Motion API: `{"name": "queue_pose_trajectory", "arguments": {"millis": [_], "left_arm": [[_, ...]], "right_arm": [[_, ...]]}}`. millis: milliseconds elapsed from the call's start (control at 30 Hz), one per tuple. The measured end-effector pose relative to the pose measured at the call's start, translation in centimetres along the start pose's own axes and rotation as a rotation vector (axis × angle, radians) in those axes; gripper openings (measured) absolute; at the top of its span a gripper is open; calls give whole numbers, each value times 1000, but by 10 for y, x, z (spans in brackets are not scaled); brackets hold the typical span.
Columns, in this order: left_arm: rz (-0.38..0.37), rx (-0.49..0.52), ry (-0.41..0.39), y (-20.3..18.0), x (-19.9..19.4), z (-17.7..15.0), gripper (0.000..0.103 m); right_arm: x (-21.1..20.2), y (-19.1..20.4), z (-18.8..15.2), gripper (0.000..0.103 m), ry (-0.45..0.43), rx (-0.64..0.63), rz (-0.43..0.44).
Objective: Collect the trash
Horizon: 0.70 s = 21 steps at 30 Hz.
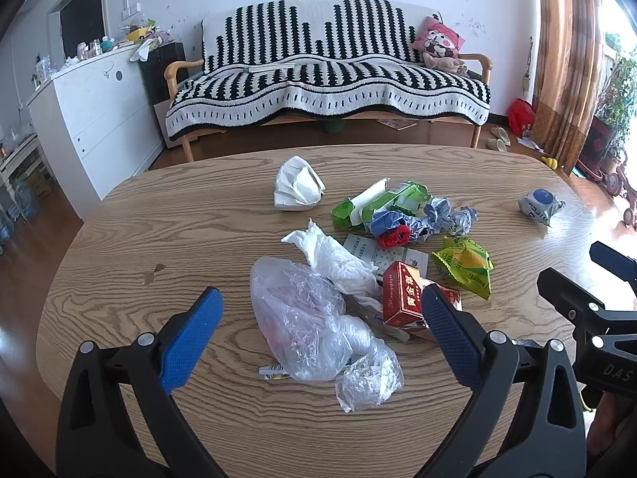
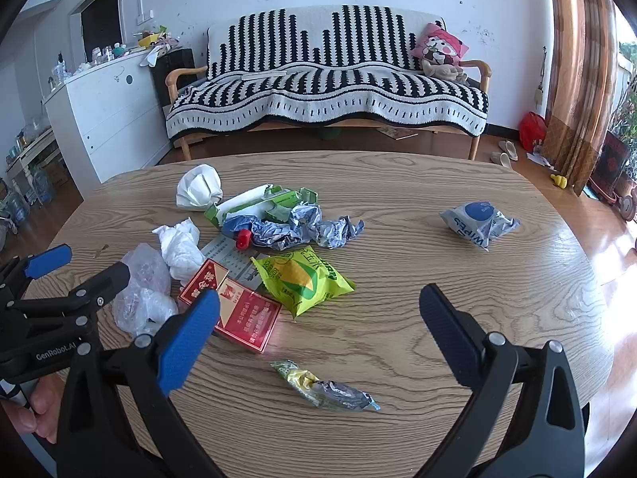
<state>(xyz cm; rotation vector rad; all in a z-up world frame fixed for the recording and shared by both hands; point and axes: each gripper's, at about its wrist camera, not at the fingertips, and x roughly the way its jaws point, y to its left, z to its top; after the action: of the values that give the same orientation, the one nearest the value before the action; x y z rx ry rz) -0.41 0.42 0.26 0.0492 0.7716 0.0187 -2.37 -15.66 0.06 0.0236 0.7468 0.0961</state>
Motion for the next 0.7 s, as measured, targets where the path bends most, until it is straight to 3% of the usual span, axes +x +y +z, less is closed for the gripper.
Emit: {"name": "queue_pose_trajectory", "arguments": {"millis": [367,533,633,700], "left_arm": [[-5,-4,3,2,1,0,97],[-22,-71,33,25,11,2,97],[-64,-122,66,44,26,18,97],[-24,-125,63,54,44,38,97]], "right_arm": [[0,0,0,97,1,0,-1],[1,0,4,97,11,17,35],[14,-3,9,97,47,34,77],[27,-6,13,97,84,57,103]]}}
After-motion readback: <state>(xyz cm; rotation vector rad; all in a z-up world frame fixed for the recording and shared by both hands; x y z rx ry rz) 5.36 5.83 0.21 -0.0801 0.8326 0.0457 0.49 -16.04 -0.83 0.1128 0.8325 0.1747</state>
